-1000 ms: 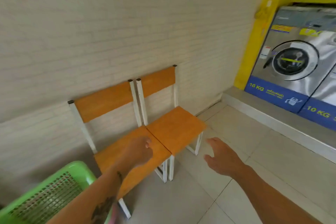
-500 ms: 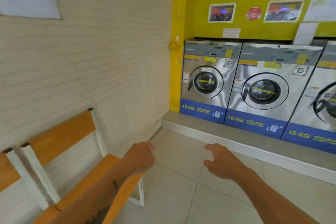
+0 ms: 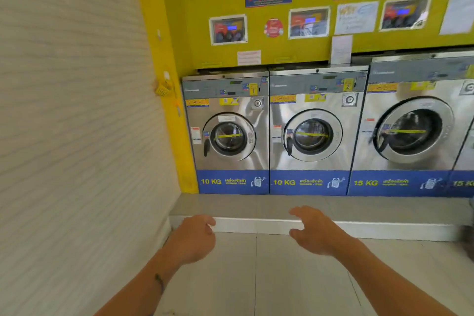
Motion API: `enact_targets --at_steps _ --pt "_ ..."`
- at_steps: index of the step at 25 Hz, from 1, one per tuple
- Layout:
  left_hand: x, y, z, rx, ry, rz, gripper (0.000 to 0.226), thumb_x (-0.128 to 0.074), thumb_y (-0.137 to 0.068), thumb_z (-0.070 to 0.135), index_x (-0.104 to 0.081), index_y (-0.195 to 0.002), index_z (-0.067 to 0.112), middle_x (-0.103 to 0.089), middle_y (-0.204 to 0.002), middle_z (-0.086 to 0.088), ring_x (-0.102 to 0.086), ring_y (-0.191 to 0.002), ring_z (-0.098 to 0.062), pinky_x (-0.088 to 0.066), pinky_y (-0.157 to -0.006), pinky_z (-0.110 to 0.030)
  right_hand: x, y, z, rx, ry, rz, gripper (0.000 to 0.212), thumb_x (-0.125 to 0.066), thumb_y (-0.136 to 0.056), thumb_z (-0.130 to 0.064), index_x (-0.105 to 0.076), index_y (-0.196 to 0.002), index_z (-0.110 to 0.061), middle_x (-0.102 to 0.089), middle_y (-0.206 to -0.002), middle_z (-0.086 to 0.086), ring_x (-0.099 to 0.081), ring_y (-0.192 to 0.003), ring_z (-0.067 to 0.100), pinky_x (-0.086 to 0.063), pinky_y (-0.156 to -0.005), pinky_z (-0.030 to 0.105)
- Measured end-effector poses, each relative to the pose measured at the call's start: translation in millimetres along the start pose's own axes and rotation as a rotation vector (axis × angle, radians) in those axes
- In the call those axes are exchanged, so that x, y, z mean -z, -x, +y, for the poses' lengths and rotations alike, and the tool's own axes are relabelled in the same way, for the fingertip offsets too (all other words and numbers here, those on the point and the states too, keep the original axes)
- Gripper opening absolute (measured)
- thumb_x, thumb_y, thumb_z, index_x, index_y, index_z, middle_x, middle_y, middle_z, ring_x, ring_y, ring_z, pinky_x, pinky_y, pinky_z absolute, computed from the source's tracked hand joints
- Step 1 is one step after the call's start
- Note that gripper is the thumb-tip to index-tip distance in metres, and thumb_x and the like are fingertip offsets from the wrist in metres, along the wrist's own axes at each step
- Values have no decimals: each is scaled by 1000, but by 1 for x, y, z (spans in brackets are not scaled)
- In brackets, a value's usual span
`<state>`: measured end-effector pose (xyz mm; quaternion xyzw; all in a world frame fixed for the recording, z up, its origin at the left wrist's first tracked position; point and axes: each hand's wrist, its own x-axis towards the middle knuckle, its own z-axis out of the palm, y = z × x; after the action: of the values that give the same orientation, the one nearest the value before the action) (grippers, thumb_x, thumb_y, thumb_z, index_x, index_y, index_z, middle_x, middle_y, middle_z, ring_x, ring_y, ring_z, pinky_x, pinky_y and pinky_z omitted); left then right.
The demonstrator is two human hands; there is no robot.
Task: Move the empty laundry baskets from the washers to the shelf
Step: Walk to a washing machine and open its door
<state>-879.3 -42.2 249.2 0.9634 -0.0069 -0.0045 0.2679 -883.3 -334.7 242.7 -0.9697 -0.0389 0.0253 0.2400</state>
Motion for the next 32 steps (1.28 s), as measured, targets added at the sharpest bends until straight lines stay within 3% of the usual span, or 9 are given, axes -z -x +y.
enact_targets --at_steps 4,9,11,13,18,20,24,32 --pt "-31 -111 40 -50 4 -6 22 -47 -88 21 -57 -100 36 -54 -90 13 -56 -88 -10 -39 -79 -17 23 -103 59 -8 -37 30 59 -53 -90 -35 -37 -145 -22 -35 -153 0 -34 -139 16 -26 -113 28" --pt "-69 -247 93 -7 71 -5 24 -47 -85 24 -52 -78 46 -63 -96 9 -61 -80 -5 -41 -75 -14 71 -228 133 -23 -20 11 57 -49 -92 -34 -34 -146 -22 -35 -152 -2 -35 -138 14 -25 -112 25" --pt "-86 -296 112 -16 81 -9 21 -46 -88 24 -54 -84 43 -62 -97 10 -60 -82 -5 -41 -76 -14 85 -275 160 -43 -25 -5 57 -49 -91 -35 -34 -146 -25 -36 -151 -4 -38 -135 14 -28 -111 26" --pt "-98 -342 127 -40 77 -26 18 -44 -91 25 -55 -92 40 -62 -101 8 -60 -86 -6 -44 -80 -16 92 -315 180 -65 -50 -21 57 -51 -91 -34 -35 -146 -25 -37 -149 -5 -39 -134 14 -30 -109 26" --pt "-137 -487 145 -169 176 -67 24 -51 -87 31 -58 -79 52 -70 -90 12 -67 -81 -3 -56 -80 -28 97 -422 230 -128 -78 -6 59 -55 -88 -36 -36 -144 -28 -38 -149 -5 -39 -135 13 -30 -111 25" --pt "-149 -549 160 -222 224 -97 23 -53 -89 30 -59 -86 53 -69 -94 16 -67 -86 -1 -55 -83 -27 103 -471 250 -160 -86 12 59 -55 -90 -34 -35 -144 -28 -35 -151 -5 -35 -138 14 -26 -113 25" --pt "-168 -672 203 -342 208 -146 29 -53 -93 23 -59 -118 35 -64 -116 14 -61 -102 -1 -47 -92 -17 125 -559 285 -249 -92 54 58 -55 -91 -30 -34 -145 -24 -35 -150 -5 -36 -137 14 -26 -112 23" --pt "-229 -861 309 -506 74 -105 44 -51 -90 26 -46 -134 31 -47 -135 12 -45 -126 -14 -37 -107 -30 173 -722 360 -222 36 116 62 -51 -88 -25 -31 -146 -20 -35 -148 2 -36 -135 26 -36 -109 38"
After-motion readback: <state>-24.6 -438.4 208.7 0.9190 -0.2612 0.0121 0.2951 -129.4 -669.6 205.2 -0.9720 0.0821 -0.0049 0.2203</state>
